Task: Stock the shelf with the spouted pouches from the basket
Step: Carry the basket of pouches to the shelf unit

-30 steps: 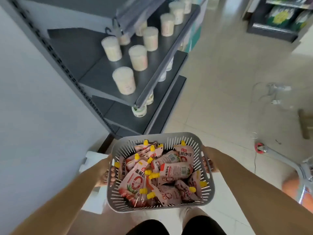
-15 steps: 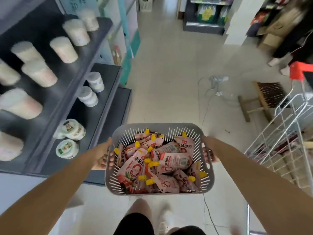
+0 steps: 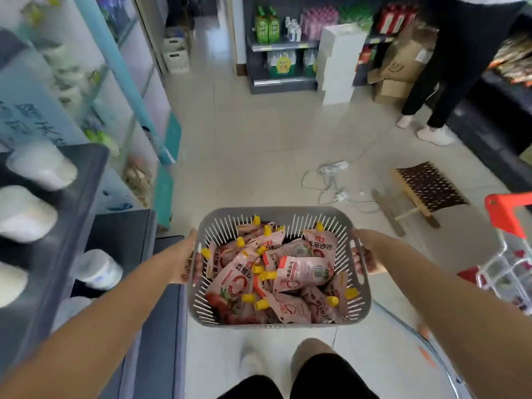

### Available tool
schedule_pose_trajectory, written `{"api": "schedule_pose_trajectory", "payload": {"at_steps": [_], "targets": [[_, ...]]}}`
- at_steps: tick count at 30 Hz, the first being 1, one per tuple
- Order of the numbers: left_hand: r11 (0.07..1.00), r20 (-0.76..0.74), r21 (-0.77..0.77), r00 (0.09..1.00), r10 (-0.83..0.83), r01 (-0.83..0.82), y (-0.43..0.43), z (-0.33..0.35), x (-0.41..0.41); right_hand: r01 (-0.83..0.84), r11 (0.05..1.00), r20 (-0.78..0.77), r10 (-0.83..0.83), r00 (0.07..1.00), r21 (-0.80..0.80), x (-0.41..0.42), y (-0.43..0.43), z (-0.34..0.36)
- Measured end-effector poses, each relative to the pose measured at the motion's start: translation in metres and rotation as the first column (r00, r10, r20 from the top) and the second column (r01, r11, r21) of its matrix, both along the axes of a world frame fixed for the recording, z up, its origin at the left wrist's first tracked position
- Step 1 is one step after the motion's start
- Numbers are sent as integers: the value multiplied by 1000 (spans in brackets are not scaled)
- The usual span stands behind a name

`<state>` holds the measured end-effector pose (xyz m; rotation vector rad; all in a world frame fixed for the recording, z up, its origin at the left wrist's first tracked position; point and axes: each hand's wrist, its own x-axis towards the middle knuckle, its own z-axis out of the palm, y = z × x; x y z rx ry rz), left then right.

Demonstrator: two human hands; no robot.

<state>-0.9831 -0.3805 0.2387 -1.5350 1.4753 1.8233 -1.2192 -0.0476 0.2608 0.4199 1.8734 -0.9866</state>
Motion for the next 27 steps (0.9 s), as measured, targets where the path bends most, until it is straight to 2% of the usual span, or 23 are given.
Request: {"api": "schedule_pose_trajectory", "payload": {"at_steps": [5, 9, 19, 27], "targets": [[997, 27, -77, 999, -19, 21, -69, 24, -124, 89, 996, 18, -88, 996, -32, -99, -57, 15], [988, 43, -136, 997, -66, 71, -115, 30, -225, 75, 996, 32, -74, 997, -38, -198, -105, 12], [997, 2, -67, 999, -38, 38, -222, 52, -465, 30, 999, 18, -29, 999, -21, -444, -219, 37], [982, -27, -58, 983, -181, 180, -331, 54, -686, 114, 993, -68, -115, 991, -27, -644, -316, 51]]}}
